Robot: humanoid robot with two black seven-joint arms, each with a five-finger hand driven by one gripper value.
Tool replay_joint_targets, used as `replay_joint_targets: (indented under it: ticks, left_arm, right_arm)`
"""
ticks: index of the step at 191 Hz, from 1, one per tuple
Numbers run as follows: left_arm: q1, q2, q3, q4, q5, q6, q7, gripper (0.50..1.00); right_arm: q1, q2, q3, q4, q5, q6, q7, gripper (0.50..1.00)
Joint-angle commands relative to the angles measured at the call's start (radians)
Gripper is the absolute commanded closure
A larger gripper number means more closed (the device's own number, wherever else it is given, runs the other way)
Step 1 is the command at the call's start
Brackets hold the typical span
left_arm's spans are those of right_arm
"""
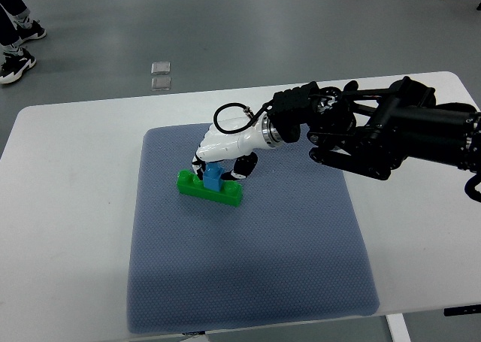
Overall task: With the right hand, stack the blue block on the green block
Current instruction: 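Lower the blue block onto the green block's studs and press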
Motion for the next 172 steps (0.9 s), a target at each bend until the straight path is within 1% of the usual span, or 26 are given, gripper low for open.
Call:
replay_joint_targets:
  ticks: [1, 83, 111, 172]
  left_arm:
    - [0.000, 0.000, 0.000, 0.000, 0.000, 0.000, 0.000, 0.500]
    - [0.000, 0.000, 0.000, 0.000, 0.000, 0.000, 0.000, 0.500]
    - [0.000, 0.000, 0.000, 0.000, 0.000, 0.000, 0.000, 0.500]
    - [0.000, 0.000, 0.000, 0.000, 0.000, 0.000, 0.000, 0.500]
  right_arm:
    - [-0.004, 0.000, 0.000, 0.000, 0.000, 0.000, 0.000, 0.908]
    - [-0.014, 0.003, 0.001, -0.022, -0.003, -0.012, 0.000, 0.908]
    - [-0.027, 0.017, -0.002, -0.040, -0.003, -0.025, 0.000, 0.908]
    - [-0.040, 0.029, 0.000, -0.053, -0.012, -0.026, 0.000, 0.908]
